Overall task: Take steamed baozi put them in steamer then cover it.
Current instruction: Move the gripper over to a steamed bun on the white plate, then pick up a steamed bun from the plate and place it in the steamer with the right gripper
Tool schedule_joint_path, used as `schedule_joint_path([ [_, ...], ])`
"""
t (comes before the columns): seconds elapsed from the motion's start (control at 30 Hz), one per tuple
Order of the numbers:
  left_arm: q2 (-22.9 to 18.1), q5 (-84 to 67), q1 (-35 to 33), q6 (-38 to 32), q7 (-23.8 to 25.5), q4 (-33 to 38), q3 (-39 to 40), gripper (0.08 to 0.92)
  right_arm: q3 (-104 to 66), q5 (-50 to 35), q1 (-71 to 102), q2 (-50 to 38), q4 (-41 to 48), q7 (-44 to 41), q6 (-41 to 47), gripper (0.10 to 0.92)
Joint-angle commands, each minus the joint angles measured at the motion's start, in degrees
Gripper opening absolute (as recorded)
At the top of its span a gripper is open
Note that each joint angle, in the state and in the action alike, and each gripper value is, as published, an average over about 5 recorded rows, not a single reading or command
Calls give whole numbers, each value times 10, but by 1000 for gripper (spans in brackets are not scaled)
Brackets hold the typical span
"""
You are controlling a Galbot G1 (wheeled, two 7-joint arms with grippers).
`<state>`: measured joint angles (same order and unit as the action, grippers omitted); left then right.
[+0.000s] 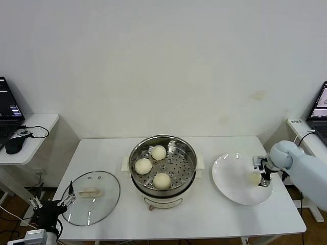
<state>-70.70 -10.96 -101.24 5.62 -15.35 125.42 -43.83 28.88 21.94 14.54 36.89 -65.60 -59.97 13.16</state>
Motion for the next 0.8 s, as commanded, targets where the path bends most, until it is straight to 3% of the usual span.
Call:
schedule_joint_path([
  [0.03, -1, 1, 0, 0, 0, 1, 1, 823, -13, 7, 14, 11, 17, 1, 1, 733],
  [0.43, -1, 1, -1, -1, -1, 5, 1, 823, 20, -45, -45, -31, -53, -7, 18, 588],
  [0.8, -1, 5, 10, -1, -1, 6, 17, 823, 173, -239, -288, -93, -239, -5, 108, 587],
])
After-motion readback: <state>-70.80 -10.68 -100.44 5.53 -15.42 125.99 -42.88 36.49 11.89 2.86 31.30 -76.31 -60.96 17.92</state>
